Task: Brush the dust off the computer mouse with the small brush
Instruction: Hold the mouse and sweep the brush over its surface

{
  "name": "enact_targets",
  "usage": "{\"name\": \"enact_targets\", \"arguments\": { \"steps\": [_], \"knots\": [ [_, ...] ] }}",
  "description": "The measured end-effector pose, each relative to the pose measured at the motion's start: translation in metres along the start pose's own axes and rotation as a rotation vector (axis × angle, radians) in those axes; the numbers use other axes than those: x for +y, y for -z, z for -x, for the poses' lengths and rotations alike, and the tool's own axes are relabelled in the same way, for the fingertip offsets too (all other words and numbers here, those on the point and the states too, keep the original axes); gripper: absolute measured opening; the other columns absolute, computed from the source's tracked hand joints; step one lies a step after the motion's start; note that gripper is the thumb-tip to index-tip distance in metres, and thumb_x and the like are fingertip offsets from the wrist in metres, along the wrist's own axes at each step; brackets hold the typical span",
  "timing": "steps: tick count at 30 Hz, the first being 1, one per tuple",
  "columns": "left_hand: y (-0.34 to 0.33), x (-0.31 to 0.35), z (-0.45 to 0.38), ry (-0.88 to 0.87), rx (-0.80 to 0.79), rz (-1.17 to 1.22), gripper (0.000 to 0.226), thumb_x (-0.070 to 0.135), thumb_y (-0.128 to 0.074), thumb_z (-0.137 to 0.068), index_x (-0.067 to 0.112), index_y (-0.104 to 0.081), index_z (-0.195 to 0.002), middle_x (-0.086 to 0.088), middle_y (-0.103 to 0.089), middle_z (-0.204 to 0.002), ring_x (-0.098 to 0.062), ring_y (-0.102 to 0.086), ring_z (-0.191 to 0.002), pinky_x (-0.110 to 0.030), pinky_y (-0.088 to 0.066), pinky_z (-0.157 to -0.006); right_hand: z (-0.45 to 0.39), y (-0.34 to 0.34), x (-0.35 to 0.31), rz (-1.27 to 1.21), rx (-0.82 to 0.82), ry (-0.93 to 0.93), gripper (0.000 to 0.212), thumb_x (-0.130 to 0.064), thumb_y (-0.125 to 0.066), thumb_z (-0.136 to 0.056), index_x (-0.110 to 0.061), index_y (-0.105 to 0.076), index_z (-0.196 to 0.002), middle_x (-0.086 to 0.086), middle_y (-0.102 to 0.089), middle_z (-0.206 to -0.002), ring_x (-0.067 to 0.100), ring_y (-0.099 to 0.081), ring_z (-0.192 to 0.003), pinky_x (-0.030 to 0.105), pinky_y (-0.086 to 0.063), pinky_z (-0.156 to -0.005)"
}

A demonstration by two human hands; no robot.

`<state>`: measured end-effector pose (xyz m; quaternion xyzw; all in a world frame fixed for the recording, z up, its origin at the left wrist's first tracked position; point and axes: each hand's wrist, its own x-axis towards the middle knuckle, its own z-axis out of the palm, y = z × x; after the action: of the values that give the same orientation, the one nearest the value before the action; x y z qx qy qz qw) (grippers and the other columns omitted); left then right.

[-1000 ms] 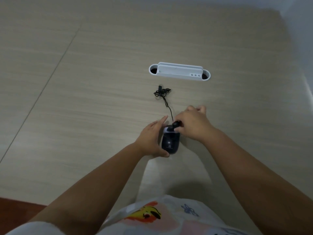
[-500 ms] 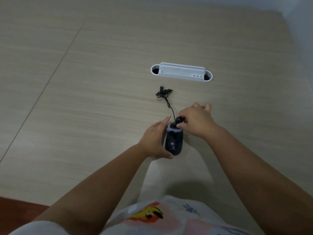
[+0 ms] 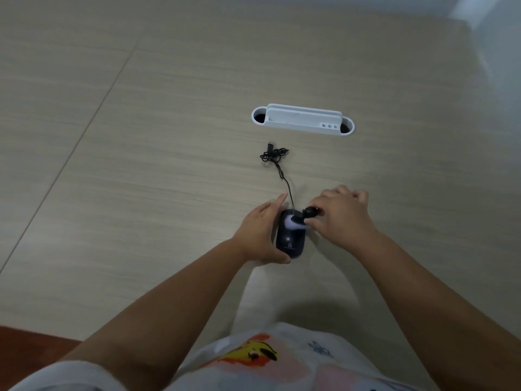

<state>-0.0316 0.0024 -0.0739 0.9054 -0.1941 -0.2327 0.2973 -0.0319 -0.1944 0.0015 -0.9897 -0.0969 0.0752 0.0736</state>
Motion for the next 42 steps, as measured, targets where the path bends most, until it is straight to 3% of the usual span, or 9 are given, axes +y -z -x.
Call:
{"name": "enact_targets", "arguments": {
  "steps": [6, 11, 15, 19, 23, 27, 31, 35, 42],
  "knots": [
    [-0.005, -0.004, -0.001, -0.006, 0.022, -0.017, 0.145, 0.067, -0.079, -0.048, 0.027, 0.005, -0.159, 0.004, -0.039, -0.157, -0.021, -0.028, -0.148, -0.039, -0.021, -0.122, 0.023, -0.007, -0.007, -0.059, -0.078, 0.15, 0.025, -0.049, -0.062, -0.079, -0.035, -0.066, -0.099, -0.014, -0.059, -0.1, 0.013, -0.043, -0.109, 0.034, -0.012, -0.079],
    [-0.009, -0.007, -0.002, 0.005, 0.035, -0.014, 0.145, 0.057, -0.085, -0.047, 0.031, 0.005, -0.158, 0.006, -0.04, -0.156, -0.022, -0.029, -0.148, -0.043, -0.023, -0.12, 0.023, -0.007, -0.005, -0.029, 0.143, 0.01, 0.018, -0.041, -0.067, -0.078, -0.032, -0.07, -0.093, -0.01, -0.063, -0.095, 0.021, -0.052, -0.103, 0.035, -0.015, -0.081],
    [-0.01, -0.008, -0.002, -0.004, 0.05, -0.034, 0.146, 0.059, -0.085, -0.048, 0.028, 0.005, -0.159, 0.004, -0.04, -0.156, -0.024, -0.03, -0.148, -0.041, -0.024, -0.12, 0.018, -0.004, -0.015, -0.035, -0.034, 0.139, 0.023, -0.044, -0.06, -0.082, -0.034, -0.066, -0.102, -0.011, -0.06, -0.102, 0.016, -0.044, -0.111, 0.034, -0.013, -0.081],
    [-0.011, -0.008, -0.003, 0.019, 0.039, -0.019, 0.146, 0.06, -0.084, -0.046, 0.032, 0.006, -0.158, 0.004, -0.038, -0.157, -0.024, -0.027, -0.15, -0.043, -0.023, -0.121, 0.006, 0.002, -0.021, 0.078, 0.07, 0.083, 0.023, -0.039, -0.058, -0.084, -0.027, -0.066, -0.102, -0.007, -0.056, -0.108, 0.021, -0.041, -0.115, 0.038, -0.014, -0.087],
    [-0.014, -0.01, -0.004, -0.007, 0.071, -0.025, 0.147, 0.06, -0.085, -0.046, 0.031, 0.006, -0.158, 0.004, -0.042, -0.154, -0.023, -0.032, -0.147, -0.042, -0.026, -0.119, -0.002, 0.006, -0.031, 0.013, -0.094, 0.2, 0.027, -0.041, -0.063, -0.08, -0.028, -0.068, -0.104, -0.005, -0.048, -0.114, 0.021, -0.033, -0.119, 0.039, -0.017, -0.092],
    [-0.013, -0.009, -0.003, 0.014, 0.067, -0.022, 0.147, 0.059, -0.086, -0.046, 0.031, 0.005, -0.158, 0.003, -0.04, -0.157, -0.022, -0.029, -0.148, -0.042, -0.024, -0.121, -0.013, 0.007, -0.026, 0.103, 0.03, 0.085, 0.026, -0.038, -0.063, -0.08, -0.024, -0.068, -0.101, -0.003, -0.046, -0.115, 0.023, -0.032, -0.116, 0.039, -0.018, -0.09],
    [-0.013, -0.01, -0.002, 0.027, 0.054, -0.013, 0.15, 0.06, -0.087, -0.046, 0.032, 0.008, -0.157, 0.004, -0.04, -0.157, -0.022, -0.029, -0.148, -0.041, -0.023, -0.121, -0.022, 0.003, -0.016, -0.052, -0.109, 0.052, 0.027, -0.047, -0.067, -0.076, -0.031, -0.069, -0.098, -0.006, -0.047, -0.112, 0.021, -0.035, -0.114, 0.039, -0.024, -0.089],
    [-0.011, -0.007, 0.0, 0.047, 0.054, 0.006, 0.15, 0.057, -0.088, -0.046, 0.032, 0.01, -0.157, 0.005, -0.039, -0.156, -0.019, -0.028, -0.148, -0.039, -0.022, -0.121, -0.03, -0.002, -0.007, -0.01, 0.003, -0.073, 0.023, -0.044, -0.063, -0.079, -0.03, -0.07, -0.097, -0.006, -0.048, -0.11, 0.021, -0.036, -0.111, 0.036, -0.021, -0.084],
    [-0.01, -0.005, 0.001, 0.054, 0.051, 0.014, 0.149, 0.055, -0.089, -0.048, 0.033, 0.01, -0.157, 0.007, -0.04, -0.156, -0.019, -0.028, -0.148, -0.037, -0.017, -0.12, -0.034, -0.005, 0.005, -0.109, -0.066, -0.194, 0.025, -0.046, -0.063, -0.079, -0.03, -0.068, -0.097, -0.005, -0.051, -0.109, 0.021, -0.04, -0.111, 0.038, -0.024, -0.085]
  ]
}}
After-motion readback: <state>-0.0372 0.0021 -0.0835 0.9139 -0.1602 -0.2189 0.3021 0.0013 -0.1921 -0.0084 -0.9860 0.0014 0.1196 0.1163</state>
